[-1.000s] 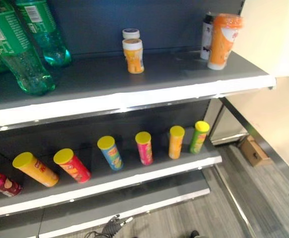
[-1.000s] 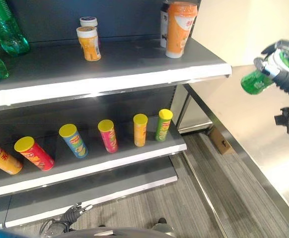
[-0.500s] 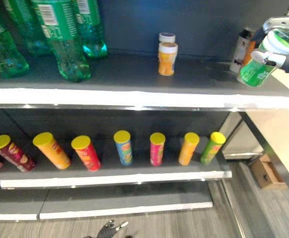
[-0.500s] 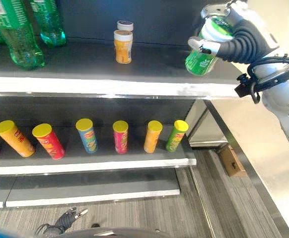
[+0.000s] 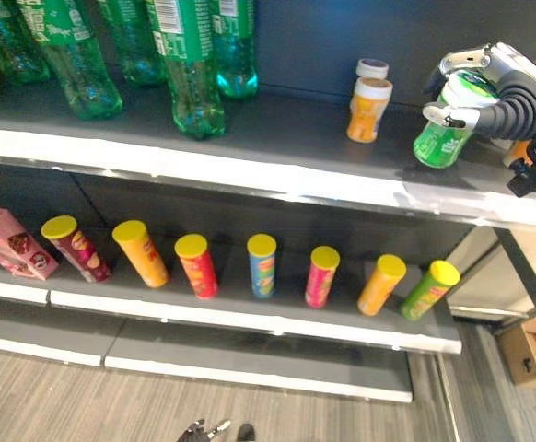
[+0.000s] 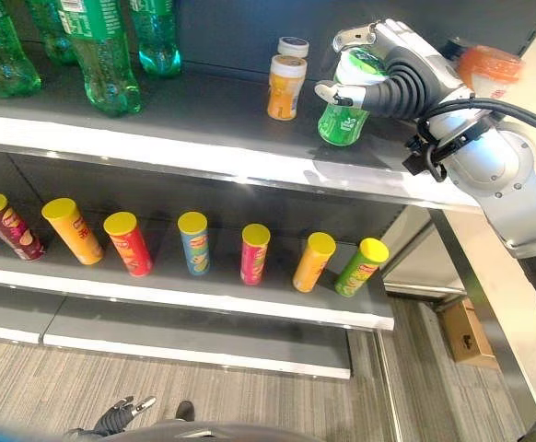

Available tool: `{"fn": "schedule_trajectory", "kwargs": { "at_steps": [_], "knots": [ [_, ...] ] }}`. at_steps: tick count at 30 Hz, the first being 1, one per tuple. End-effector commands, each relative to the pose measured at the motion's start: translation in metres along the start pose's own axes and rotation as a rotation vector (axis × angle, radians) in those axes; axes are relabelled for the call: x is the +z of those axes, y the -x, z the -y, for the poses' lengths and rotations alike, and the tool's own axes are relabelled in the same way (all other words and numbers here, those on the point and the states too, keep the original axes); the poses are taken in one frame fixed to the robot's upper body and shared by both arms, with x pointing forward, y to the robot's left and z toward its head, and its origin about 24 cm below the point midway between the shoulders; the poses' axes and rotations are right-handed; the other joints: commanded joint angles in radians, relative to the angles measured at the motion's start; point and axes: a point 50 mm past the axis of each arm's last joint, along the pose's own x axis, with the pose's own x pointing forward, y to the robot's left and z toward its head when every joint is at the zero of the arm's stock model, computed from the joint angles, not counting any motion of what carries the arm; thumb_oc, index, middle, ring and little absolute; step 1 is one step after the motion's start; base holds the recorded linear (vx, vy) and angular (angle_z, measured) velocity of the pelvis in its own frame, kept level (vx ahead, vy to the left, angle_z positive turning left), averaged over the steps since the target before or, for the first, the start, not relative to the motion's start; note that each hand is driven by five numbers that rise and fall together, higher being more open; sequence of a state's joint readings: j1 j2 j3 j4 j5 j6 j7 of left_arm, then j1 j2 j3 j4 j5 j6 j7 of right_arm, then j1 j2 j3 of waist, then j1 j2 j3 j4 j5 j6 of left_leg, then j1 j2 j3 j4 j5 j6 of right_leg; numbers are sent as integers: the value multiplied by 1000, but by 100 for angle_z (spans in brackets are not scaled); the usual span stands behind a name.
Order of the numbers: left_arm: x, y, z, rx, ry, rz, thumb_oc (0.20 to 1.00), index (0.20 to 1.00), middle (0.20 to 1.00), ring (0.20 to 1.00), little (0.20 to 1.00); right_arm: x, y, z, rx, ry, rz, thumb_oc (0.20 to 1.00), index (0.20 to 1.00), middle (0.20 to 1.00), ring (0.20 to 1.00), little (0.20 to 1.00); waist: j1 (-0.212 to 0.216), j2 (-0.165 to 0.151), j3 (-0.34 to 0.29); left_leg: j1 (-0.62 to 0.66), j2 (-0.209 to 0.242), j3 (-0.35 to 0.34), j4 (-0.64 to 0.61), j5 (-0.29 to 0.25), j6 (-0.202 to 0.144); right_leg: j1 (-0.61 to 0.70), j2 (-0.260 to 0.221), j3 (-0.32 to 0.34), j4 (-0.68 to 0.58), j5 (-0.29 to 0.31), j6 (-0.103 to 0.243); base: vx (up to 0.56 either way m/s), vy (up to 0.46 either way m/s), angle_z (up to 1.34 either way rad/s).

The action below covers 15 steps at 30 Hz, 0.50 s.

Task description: Put the goods on the table back onto the shelves and tidy them up.

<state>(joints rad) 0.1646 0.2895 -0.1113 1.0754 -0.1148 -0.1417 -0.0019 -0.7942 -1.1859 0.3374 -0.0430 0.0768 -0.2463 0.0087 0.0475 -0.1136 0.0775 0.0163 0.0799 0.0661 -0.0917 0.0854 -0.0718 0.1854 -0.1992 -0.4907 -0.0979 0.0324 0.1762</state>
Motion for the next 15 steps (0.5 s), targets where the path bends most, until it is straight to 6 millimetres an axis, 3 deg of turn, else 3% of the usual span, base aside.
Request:
{"fn": "schedule_trajectory", "kwargs": {
  "at_steps": [1,15],
  "knots": [
    [18,-5,-18,57,-5,42,1000,1000,1000,1000,1000,-5,-22,6,-32,25,-15,200,200,200,200,200,32,-16,-5,49,88,59,17,-77,-70,-27,-13,-11,46,-52,-29,6,-13,11],
    [17,-6,-15,53,-6,36,1000,1000,1000,1000,1000,-16,-34,-20,33,-47,-63,200,200,200,200,200,58,-5,-1,50,91,28,13,-87,-81,-3,-5,-37,47,-79,-29,22,-14,12]
  ]
}}
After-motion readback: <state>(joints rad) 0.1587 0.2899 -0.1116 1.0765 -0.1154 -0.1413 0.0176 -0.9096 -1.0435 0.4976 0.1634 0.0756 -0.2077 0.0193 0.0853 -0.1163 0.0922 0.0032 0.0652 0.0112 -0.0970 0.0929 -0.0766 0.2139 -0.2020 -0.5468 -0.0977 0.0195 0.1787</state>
